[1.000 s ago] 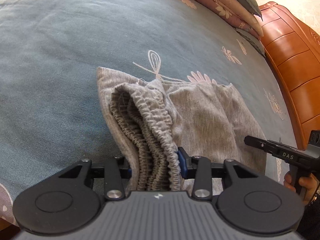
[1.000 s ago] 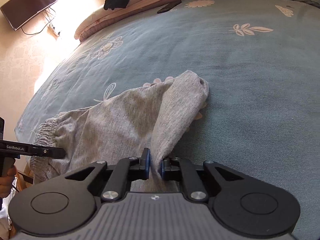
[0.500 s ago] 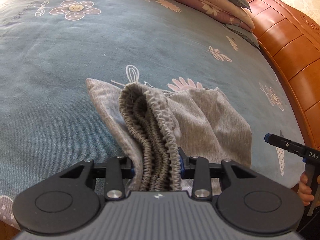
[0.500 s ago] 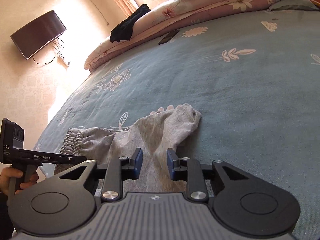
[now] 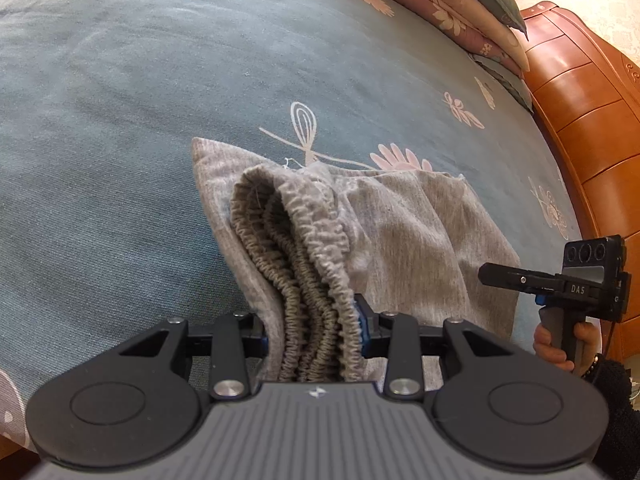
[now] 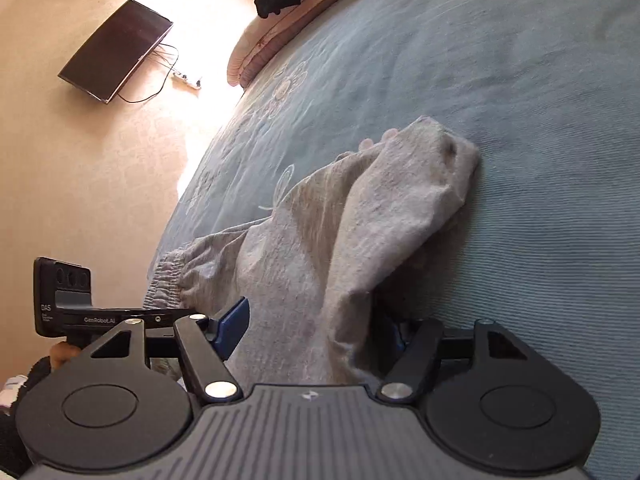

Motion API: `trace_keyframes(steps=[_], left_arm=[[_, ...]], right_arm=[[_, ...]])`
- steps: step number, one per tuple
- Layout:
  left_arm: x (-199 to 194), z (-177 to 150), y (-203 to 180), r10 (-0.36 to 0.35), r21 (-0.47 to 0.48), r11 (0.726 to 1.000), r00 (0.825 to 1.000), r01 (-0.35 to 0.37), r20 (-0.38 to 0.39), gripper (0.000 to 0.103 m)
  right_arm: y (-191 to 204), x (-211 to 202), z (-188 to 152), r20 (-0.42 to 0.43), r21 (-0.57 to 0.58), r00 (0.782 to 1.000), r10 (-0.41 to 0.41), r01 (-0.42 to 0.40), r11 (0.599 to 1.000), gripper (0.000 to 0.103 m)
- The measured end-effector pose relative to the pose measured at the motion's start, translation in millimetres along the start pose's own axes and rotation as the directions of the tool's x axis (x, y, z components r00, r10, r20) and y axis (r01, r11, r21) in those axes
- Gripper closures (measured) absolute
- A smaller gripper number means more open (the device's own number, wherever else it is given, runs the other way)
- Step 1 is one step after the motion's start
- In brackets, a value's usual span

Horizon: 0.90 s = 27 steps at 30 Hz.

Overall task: Fold clothes
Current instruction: 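Lift and carry the bundle toward the headboard with both grippers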

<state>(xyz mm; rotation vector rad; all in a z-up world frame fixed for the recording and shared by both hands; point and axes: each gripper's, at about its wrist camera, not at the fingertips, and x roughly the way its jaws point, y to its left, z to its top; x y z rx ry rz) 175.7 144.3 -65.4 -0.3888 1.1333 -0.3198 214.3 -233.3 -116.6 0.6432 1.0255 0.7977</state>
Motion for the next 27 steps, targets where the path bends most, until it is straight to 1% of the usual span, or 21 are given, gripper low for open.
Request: trace_keyframes(steps=[1, 2, 3, 4, 5, 6, 7, 9, 11, 14, 16, 20, 22, 24, 27], left_arm=[[0.4, -0.1, 2.1, -0.006, -0.006, 1.000, 1.000, 0.006, -0.001, 0.067], [0.2, -0.1, 3.6, -0.011, -0.010, 1.000, 1.000, 0.011, -0.001, 0.067], [-0.2, -0.3, 4.5, -0.017, -0.012, 1.000, 1.000, 0.017, 0.002, 0.068], [-1.1, -0.6, 4.9, -0.022, -0.012, 1.000, 1.000, 0.022, 0.006, 0.068], [-1.8, -0.5, 4.7, -0.027, -0.012, 1.000, 1.000, 0.027, 0.008, 0.068], [-2.2, 0.0, 4.1, -0.030, -0.016, 0.999, 0.999, 0.030, 0.011, 0.069], [-3.0, 0.5, 3.0, -0.034, -0.018, 0.999, 0.999, 0.034, 0.013, 0.069], [-6.7, 2.2, -1.2, -0.042, -0.016, 0.999, 0.999, 0.043, 0.017, 0.070], [-14.8, 3.1, -5.9, -0.055, -0.002, 0.998, 0.998, 0.055, 0.027, 0.071], [-28.2, 5.1, -19.1, -0.073, 0.033, 0.997, 0.996, 0.071, 0.053, 0.071], [-35.5, 6.6, -28.5, -0.085, 0.056, 0.995, 0.994, 0.081, 0.068, 0.071], [-42.0, 10.0, -51.2, -0.118, 0.103, 0.989, 0.990, 0.109, 0.082, 0.071], [-41.2, 13.6, -68.0, -0.137, 0.138, 0.982, 0.987, 0.125, 0.080, 0.071], [-36.0, 17.9, -87.4, -0.153, 0.174, 0.975, 0.986, 0.139, 0.070, 0.071], [-21.8, 24.8, -123.1, -0.176, 0.235, 0.959, 0.983, 0.161, 0.045, 0.071]], right_arm=[[3.5, 7.4, -1.4, -0.014, -0.023, 1.000, -0.003, 0.002, 1.000, 0.033], [12.0, 13.0, -3.6, -0.025, -0.083, 0.999, -0.044, 0.042, 0.996, 0.036], [20.0, 17.7, -5.7, -0.032, -0.136, 0.996, -0.086, 0.081, 0.987, 0.047], [25.8, 17.6, -6.9, -0.030, -0.156, 0.992, -0.122, 0.116, 0.981, 0.058], [29.9, 14.9, -8.4, -0.021, -0.157, 0.991, -0.133, 0.128, 0.979, 0.063], [34.1, 12.2, -10.0, -0.011, -0.157, 0.990, -0.144, 0.140, 0.978, 0.073], [39.1, 9.6, -12.0, 0.002, -0.156, 0.988, -0.153, 0.152, 0.976, 0.080], [52.0, 4.5, -15.9, 0.031, -0.160, 0.985, -0.171, 0.173, 0.972, 0.086], [68.6, -0.6, -19.8, 0.057, -0.192, 0.982, -0.179, 0.187, 0.963, 0.087], [91.9, -14.8, -22.9, 0.090, -0.221, 0.981, -0.171, 0.187, 0.957, 0.088], [103.2, -27.2, -24.7, 0.119, -0.231, 0.976, -0.184, 0.207, 0.951, 0.087], [112.8, -57.2, -30.6, 0.179, -0.203, 0.963, -0.202, 0.237, 0.950, 0.087], [113.4, -76.2, -34.8, 0.214, -0.181, 0.954, -0.210, 0.250, 0.951, 0.087], [112.5, -96.3, -41.8, 0.251, -0.166, 0.940, -0.229, 0.275, 0.947, 0.087], [108.7, -125.6, -53.2, 0.307, -0.136, 0.912, -0.271, 0.324, 0.936, 0.087]])
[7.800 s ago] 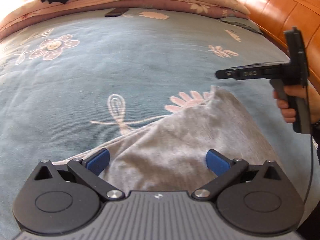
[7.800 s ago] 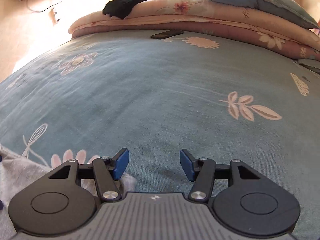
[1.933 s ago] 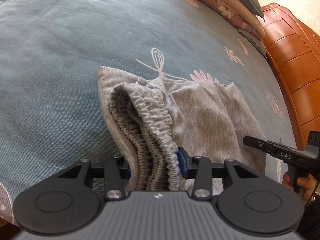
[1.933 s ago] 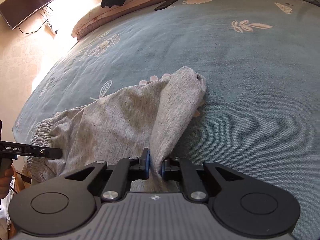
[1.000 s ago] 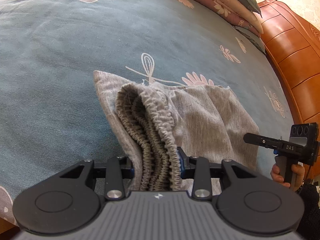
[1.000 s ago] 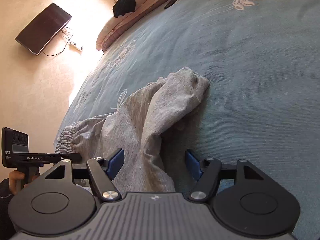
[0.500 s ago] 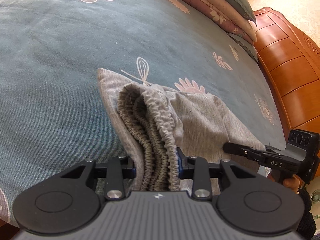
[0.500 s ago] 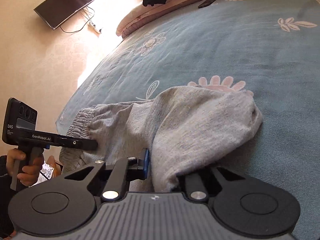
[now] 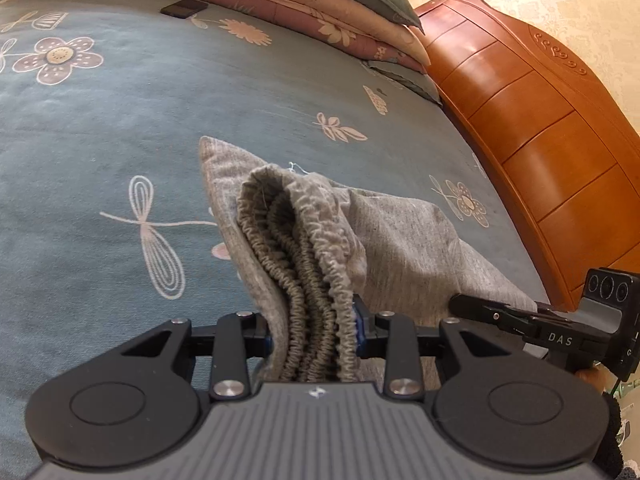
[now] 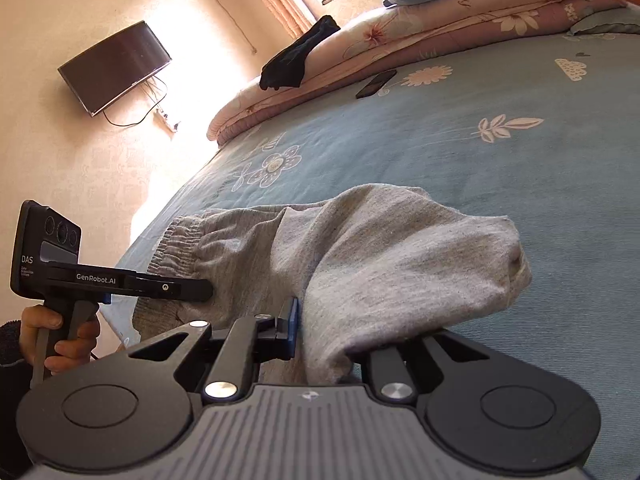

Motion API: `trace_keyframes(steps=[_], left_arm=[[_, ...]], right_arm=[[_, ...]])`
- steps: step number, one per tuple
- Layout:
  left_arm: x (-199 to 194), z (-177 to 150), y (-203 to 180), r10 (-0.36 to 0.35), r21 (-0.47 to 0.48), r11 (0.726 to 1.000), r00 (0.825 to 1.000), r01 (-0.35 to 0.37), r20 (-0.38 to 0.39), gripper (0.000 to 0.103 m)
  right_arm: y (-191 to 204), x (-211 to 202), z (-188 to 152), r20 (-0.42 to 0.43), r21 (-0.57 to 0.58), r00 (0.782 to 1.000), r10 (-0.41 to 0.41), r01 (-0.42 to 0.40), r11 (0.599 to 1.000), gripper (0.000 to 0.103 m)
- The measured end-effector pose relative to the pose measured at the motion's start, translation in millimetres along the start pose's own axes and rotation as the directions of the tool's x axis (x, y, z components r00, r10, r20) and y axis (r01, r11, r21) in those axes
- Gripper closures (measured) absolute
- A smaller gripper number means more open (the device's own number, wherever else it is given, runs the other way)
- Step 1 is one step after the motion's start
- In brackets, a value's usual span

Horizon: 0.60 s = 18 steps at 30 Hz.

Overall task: Fold clothes
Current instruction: 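Lift and carry the bundle toward the headboard with both grippers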

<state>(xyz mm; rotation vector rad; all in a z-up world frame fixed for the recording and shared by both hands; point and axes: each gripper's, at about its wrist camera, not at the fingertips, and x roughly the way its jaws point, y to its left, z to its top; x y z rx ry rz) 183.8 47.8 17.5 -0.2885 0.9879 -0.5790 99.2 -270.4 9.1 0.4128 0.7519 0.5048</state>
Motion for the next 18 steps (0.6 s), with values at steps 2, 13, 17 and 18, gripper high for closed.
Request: trace_keyframes(steps=[2, 13, 17, 18], left_arm=[[18.9, 10.1, -22.5, -0.022, 0.040, 0.999, 0.999, 0.023, -0.024, 0.071], [150.0, 32.4, -151.6, -0.111, 0.241, 0.958, 0.973, 0.159, -0.202, 0.071], [200.6, 43.2, -199.4, -0.121, 0.311, 0.930, 0.963, 0.195, -0.242, 0.072], [212.0, 47.7, -210.9, -0.122, 0.327, 0.923, 0.960, 0.203, -0.251, 0.072]], right_arm=[[-10.1, -20.1, -5.9, 0.033, 0.016, 0.999, -0.044, 0.043, 0.999, 0.087], [-94.4, -117.6, -36.4, 0.179, 0.214, 0.944, -0.278, 0.239, 0.947, 0.087], [-122.9, -141.0, -38.5, 0.240, 0.282, 0.906, -0.349, 0.279, 0.918, 0.087], [-129.9, -144.4, -38.6, 0.260, 0.298, 0.893, -0.369, 0.289, 0.910, 0.087]])
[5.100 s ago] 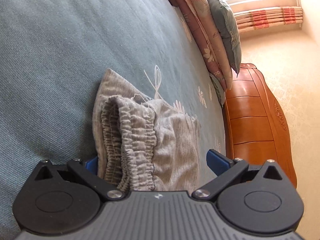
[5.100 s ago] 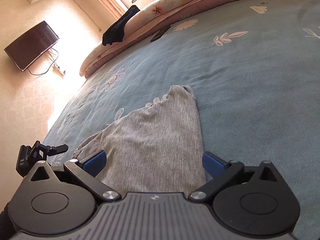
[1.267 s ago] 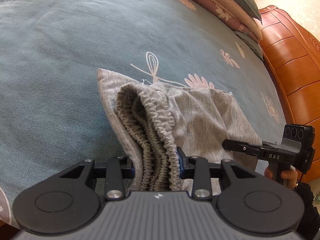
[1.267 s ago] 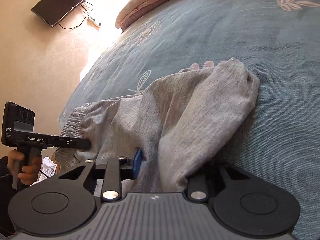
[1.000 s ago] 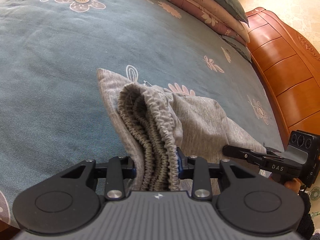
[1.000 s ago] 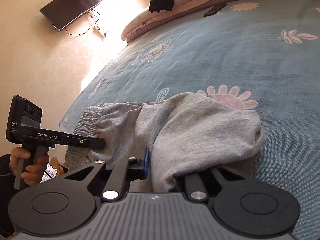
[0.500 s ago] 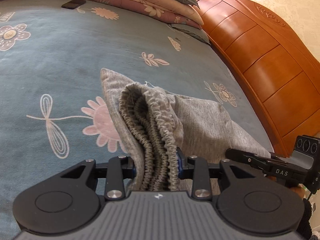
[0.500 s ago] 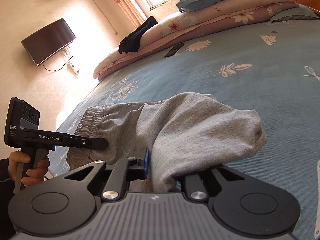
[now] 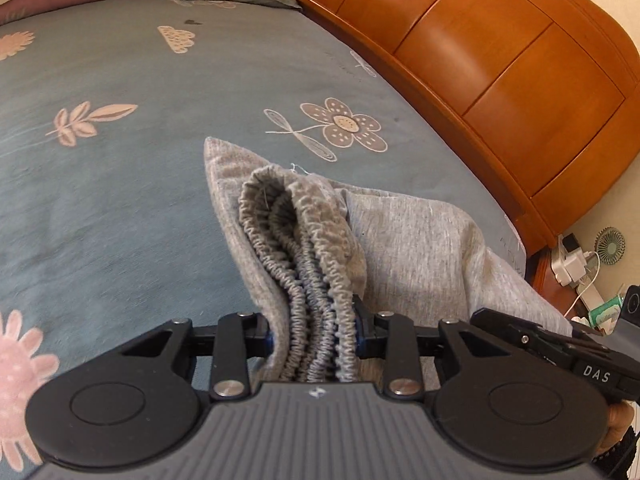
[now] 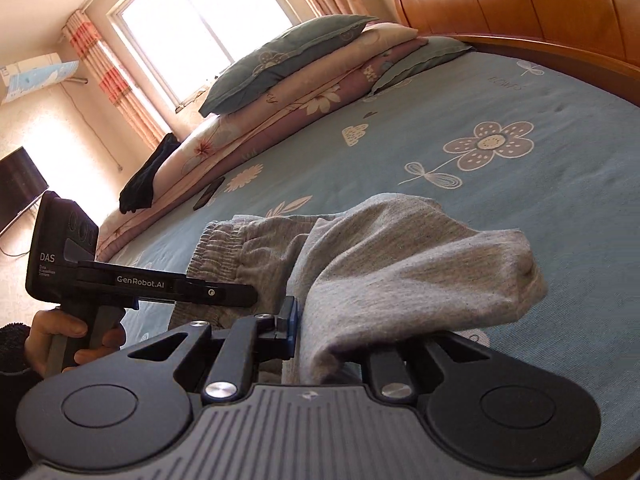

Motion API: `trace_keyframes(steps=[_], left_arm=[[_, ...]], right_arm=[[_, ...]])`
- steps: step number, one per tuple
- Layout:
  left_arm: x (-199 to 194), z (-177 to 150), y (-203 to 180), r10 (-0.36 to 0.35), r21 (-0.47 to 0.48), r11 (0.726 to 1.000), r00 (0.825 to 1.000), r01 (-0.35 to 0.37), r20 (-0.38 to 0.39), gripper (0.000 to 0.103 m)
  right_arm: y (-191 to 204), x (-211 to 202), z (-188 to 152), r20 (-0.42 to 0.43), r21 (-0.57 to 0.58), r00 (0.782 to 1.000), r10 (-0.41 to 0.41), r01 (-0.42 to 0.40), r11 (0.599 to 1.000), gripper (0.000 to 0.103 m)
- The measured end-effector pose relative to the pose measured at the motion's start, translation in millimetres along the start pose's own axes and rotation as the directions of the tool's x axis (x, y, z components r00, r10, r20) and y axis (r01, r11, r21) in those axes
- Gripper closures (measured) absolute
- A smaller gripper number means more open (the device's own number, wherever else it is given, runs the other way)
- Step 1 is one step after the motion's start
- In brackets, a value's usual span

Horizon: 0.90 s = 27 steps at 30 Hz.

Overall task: Fold clothes
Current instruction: 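Lift and carry the bundle toward the headboard with both grippers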

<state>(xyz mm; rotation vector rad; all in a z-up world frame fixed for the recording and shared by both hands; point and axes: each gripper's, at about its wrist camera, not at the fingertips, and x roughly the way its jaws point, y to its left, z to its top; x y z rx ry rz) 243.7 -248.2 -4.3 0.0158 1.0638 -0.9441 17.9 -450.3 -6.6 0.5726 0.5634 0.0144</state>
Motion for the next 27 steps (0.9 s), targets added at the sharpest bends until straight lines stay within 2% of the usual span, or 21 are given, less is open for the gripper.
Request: trace_keyframes(steps=[5, 8, 12, 18, 24, 27], left_arm=[[50.2, 56.3, -40.6, 0.006, 0.122, 0.992, 1.000, -0.005, -0.010, 0.072], [75.1, 88.8, -67.4, 0.020, 0.202, 0.979, 1.000, -0.018, -0.010, 0.072], [103.7, 120.2, -96.6, 0.043, 0.291, 0.956, 0.999, -0.033, -0.030, 0.072], [149.6, 133.1, -107.3, 0.101, 0.364, 0.929, 0.990, -0.060, -0.094, 0.072], [174.8, 139.9, -101.9, 0.110, 0.370, 0.927, 0.988, -0.063, -0.106, 0.071], [180.5, 148.6, -91.9, 0.116, 0.336, 0.939, 0.987, -0.074, -0.109, 0.063]], right_arm=[[-35.6, 5.3, 11.0, 0.135, 0.112, 0.990, -0.051, 0.036, 0.993, 0.087], [-46.0, 16.4, 15.4, 0.193, 0.159, 0.976, -0.099, 0.068, 0.985, 0.086], [-61.9, 27.6, 16.6, 0.256, 0.281, 0.957, -0.139, 0.063, 0.958, 0.085], [-77.7, 51.7, 10.8, 0.235, 0.286, 0.944, -0.233, 0.162, 0.944, 0.084], [-105.8, 55.3, 1.3, 0.203, 0.324, 0.940, -0.275, 0.200, 0.925, 0.083], [-113.3, 57.9, -3.3, 0.192, 0.332, 0.946, -0.260, 0.186, 0.925, 0.074]])
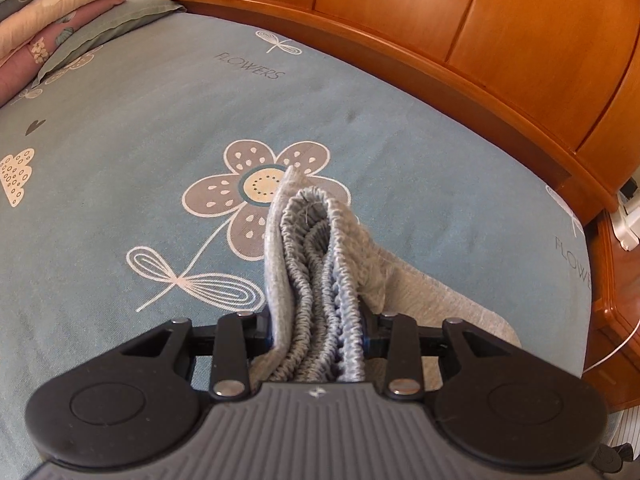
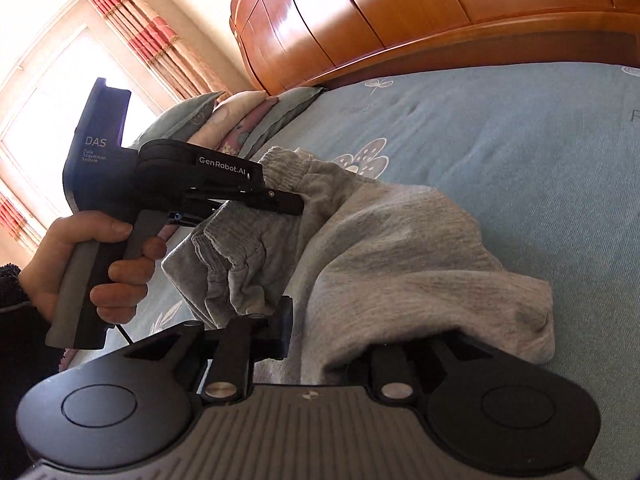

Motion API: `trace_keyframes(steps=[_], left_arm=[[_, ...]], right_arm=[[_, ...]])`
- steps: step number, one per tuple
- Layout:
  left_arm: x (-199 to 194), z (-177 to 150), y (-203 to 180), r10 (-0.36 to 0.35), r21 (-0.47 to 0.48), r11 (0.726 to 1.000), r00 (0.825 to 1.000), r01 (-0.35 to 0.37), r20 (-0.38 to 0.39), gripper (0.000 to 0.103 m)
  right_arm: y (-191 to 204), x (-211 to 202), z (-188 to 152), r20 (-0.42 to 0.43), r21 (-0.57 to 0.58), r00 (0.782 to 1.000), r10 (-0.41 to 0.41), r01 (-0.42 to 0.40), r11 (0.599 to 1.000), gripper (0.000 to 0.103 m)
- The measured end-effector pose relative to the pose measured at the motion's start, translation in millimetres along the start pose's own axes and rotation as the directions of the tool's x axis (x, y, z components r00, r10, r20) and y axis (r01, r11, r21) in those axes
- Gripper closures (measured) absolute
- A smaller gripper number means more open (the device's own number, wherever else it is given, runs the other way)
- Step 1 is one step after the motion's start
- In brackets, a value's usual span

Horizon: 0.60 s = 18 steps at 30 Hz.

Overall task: Fold clothes
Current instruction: 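Lift and carry the bundle toward the headboard with both grippers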

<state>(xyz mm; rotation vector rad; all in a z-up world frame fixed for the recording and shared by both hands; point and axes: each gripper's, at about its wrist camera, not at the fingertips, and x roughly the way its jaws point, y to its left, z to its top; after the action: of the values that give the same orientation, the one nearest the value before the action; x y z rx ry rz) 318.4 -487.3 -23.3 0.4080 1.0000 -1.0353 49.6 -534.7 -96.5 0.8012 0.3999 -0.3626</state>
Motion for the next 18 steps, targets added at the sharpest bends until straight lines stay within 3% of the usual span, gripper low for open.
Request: trace_keyframes(steps=[2, 4, 6, 8, 10, 12, 15, 18], left_arm=[[2.8, 4.9, 13.7, -0.006, -0.045, 0.999, 1.000, 0.006, -0.001, 0.059], [-0.2, 6.7, 28.7, 0.001, -0.095, 0.995, 1.000, 0.000, 0.011, 0.053], [-3.8, 8.6, 43.3, 0.012, -0.143, 0.990, 1.000, -0.008, 0.027, 0.051], [-14.7, 11.4, 60.3, 0.036, -0.211, 0.977, 0.996, -0.019, 0.076, 0.049], [-27.6, 13.4, 78.3, 0.019, -0.292, 0.956, 0.992, 0.020, 0.127, 0.046], [-42.8, 10.8, 85.0, 0.047, -0.324, 0.946, 0.985, 0.010, 0.166, 0.045], [-58.8, -7.6, 70.9, 0.019, -0.266, 0.964, 0.984, 0.030, 0.178, 0.041], [-69.8, -41.0, 41.5, -0.054, -0.169, 0.982, 0.984, 0.084, 0.172, 0.040]], right_arm=[[-5.3, -1.3, -2.5, -0.011, 0.022, 1.000, 0.021, -0.021, 1.000, 0.069], [-12.2, -0.7, -4.3, -0.026, 0.053, 0.999, 0.045, -0.043, 0.998, 0.054], [-20.4, -3.2, -7.3, -0.041, 0.097, 0.996, 0.076, -0.071, 0.993, 0.046], [-27.0, -7.3, -10.4, -0.046, 0.118, 0.995, 0.087, -0.081, 0.990, 0.043], [-34.6, -8.2, -12.1, -0.053, 0.135, 0.993, 0.102, -0.094, 0.986, 0.035], [-49.4, -11.9, -13.2, -0.050, 0.218, 0.987, 0.153, -0.139, 0.966, 0.032], [-79.0, -17.3, -15.0, -0.020, 0.380, 0.974, 0.224, -0.199, 0.903, 0.025], [-118.0, -22.3, -21.9, 0.073, 0.581, 0.956, 0.284, -0.273, 0.767, 0.024]])
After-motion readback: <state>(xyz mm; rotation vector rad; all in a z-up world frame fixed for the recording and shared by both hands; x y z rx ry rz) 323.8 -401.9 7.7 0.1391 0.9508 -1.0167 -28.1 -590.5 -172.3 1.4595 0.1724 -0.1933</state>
